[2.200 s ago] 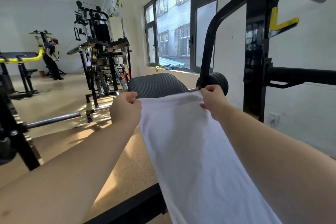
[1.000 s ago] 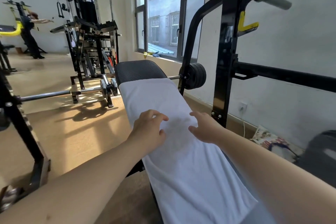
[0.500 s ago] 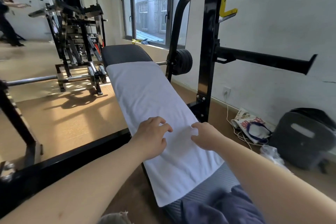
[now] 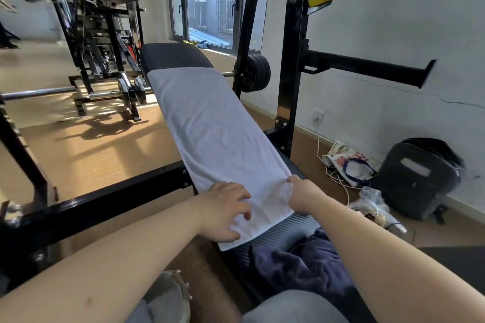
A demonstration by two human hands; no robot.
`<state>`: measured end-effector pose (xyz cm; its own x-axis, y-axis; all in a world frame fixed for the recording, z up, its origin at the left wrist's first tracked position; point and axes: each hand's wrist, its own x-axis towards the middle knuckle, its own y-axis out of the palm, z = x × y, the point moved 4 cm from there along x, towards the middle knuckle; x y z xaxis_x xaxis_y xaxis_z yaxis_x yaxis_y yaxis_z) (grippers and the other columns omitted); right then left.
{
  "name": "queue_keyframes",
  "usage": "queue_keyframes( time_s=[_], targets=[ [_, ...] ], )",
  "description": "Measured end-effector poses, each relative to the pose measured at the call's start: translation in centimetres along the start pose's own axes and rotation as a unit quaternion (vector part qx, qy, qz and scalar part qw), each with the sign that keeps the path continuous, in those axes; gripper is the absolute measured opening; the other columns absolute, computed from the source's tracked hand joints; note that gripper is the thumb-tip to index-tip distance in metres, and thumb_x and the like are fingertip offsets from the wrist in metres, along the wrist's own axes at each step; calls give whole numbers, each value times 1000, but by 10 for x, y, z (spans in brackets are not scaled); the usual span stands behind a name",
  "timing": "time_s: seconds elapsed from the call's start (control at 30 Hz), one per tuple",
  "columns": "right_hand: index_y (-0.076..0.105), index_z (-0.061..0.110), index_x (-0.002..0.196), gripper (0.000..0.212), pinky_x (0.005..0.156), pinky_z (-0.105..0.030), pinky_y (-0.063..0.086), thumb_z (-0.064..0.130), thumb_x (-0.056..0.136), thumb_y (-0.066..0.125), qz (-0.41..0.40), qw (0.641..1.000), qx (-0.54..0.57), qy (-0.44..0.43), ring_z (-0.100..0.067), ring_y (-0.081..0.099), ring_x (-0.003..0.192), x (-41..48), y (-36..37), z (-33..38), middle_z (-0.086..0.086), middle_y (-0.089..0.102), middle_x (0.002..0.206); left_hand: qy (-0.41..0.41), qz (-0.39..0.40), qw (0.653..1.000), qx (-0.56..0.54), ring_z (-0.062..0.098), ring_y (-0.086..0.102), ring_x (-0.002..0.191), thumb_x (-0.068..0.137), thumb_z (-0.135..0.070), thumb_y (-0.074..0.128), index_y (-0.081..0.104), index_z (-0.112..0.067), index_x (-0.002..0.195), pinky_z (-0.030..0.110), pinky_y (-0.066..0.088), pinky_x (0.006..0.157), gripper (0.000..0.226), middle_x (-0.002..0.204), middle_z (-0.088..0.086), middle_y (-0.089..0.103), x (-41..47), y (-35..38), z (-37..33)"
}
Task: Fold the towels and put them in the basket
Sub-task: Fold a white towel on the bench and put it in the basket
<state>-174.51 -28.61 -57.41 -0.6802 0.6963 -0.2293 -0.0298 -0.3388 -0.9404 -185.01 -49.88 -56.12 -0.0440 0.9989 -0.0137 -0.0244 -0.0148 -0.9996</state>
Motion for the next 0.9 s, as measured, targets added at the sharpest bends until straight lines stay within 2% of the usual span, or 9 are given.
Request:
queue_keyframes(
  time_s=[0.1,0.17,0.3,0.37,0.43,0.53,0.7,0.77,0.9],
  targets=[
    [28,24,154,66,84,-43,56,9,91,43,-23,999,23,13,-40,59,108,-7,4,-3,-20,41,136,8,33,999,33,24,13,151,75,-58,74,53,-35,122,43,9,120,56,161,2,26,-8,9,-3],
    [28,25,153,65,92,-47,55,8,92,44,-25,997,61,29,-41,59,108,-10,6,-2,-21,35,142,15,53,996,67,25,7,153,73,-56,77,50,-34,123,45,4,121,60,165,3,19,-12,15,-1],
    [45,20,133,41,67,-36,50,8,94,46,-45,988,141,49,-33,60,90,-10,8,-3,-20,46,131,24,42,994,95,26,3,156,81,-35,72,49,-33,123,45,4,122,47,168,3,14,-15,20,2],
    [57,13,114,25,71,-39,57,8,92,46,-67,968,231,75,-34,62,92,-8,9,-8,-18,56,118,26,46,993,105,27,2,156,82,-30,73,49,-33,124,46,5,123,49,168,4,13,-16,21,3],
    [64,6,103,21,81,-45,61,2,91,46,-58,924,359,116,-37,63,95,-2,14,-14,-20,61,108,32,53,990,130,29,3,155,80,-24,75,45,-32,127,49,6,122,56,169,6,10,-19,24,4],
    [58,9,87,22,70,-39,58,-12,89,51,-18,876,465,130,-29,60,83,1,15,-14,-15,58,96,42,34,986,160,30,5,156,86,-15,67,43,-30,130,50,6,123,52,169,6,11,-23,30,5],
    [60,-1,106,26,45,-35,54,-19,90,50,-3,820,544,178,-30,65,76,-3,5,-13,-16,61,94,50,58,993,85,21,9,156,98,-29,57,56,-29,129,54,4,124,31,165,0,25,-26,26,4],
    [59,-4,110,28,42,-34,54,-21,89,51,-4,825,533,186,-31,65,72,-4,0,-11,-16,60,91,43,41,998,36,18,22,152,102,-33,51,62,-26,124,54,9,122,26,158,-1,39,-25,19,3],
    [61,-6,117,32,63,-35,61,-19,89,53,-14,853,485,191,-26,65,67,-3,-13,-19,-12,62,83,15,18,999,-33,16,50,128,103,-39,45,61,-24,121,54,15,119,29,132,-5,57,-23,12,-4]
  ],
)
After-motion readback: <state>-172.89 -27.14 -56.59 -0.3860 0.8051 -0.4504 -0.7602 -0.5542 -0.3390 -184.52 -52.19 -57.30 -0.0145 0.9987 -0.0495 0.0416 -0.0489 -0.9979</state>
